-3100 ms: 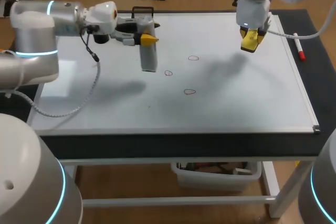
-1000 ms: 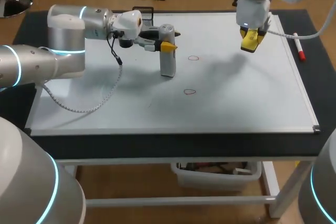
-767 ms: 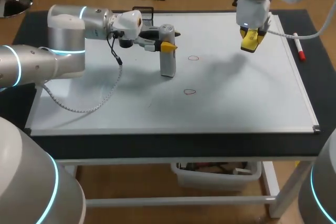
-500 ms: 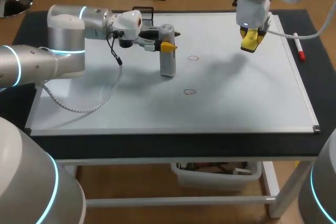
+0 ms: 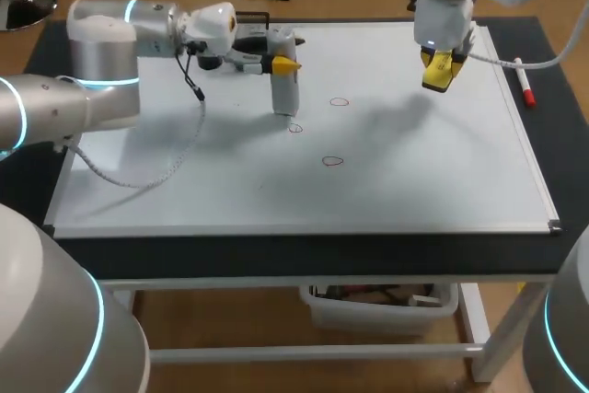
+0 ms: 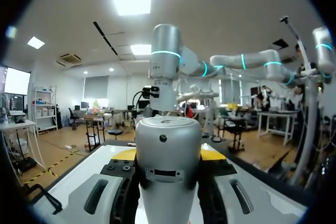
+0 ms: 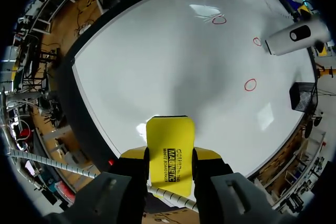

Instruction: Pick up the inspection probe, press it on each red-marked spot on the whiteboard one by one, put down the probe, pick up the eraser, and wipe off all the red marks.

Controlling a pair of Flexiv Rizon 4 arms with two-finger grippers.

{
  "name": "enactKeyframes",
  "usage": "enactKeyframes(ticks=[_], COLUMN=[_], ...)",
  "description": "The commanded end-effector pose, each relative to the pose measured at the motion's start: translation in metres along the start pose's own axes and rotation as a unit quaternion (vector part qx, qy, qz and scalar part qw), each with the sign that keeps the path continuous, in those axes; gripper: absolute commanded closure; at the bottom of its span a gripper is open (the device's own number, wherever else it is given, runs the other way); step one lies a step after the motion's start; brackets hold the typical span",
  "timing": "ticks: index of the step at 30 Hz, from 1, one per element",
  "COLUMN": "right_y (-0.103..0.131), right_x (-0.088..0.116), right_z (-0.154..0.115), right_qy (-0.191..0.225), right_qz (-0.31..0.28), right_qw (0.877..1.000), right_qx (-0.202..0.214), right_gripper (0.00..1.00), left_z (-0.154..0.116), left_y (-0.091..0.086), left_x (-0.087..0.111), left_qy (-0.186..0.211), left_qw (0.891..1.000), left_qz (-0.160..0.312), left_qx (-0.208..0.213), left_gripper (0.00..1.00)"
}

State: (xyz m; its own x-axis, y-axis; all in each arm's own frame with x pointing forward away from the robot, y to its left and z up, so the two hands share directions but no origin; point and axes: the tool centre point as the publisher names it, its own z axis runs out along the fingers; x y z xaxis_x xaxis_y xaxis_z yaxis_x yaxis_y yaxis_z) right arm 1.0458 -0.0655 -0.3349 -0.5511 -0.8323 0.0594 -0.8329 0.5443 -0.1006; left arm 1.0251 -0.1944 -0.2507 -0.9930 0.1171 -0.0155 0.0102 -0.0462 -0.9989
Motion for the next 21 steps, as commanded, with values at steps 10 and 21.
enactKeyframes(ticks=[10, 21], right_y=[-0.001, -0.001], right_x=[0.001, 0.001], right_z=[-0.001, -0.001], right_qy=[0.001, 0.001], right_qz=[-0.001, -0.001], right_qw=[1.0, 1.0], right_qx=[0.0, 0.0], right_gripper=[1.0, 1.0], left_z=[-0.08, -0.152], left_y=[-0.042, -0.054], left_x=[-0.025, -0.046], left_qy=[-0.069, -0.13], left_qw=[0.997, 0.991], left_qz=[0.025, 0.032], left_qx=[-0.012, -0.022], left_gripper=[1.0, 1.0])
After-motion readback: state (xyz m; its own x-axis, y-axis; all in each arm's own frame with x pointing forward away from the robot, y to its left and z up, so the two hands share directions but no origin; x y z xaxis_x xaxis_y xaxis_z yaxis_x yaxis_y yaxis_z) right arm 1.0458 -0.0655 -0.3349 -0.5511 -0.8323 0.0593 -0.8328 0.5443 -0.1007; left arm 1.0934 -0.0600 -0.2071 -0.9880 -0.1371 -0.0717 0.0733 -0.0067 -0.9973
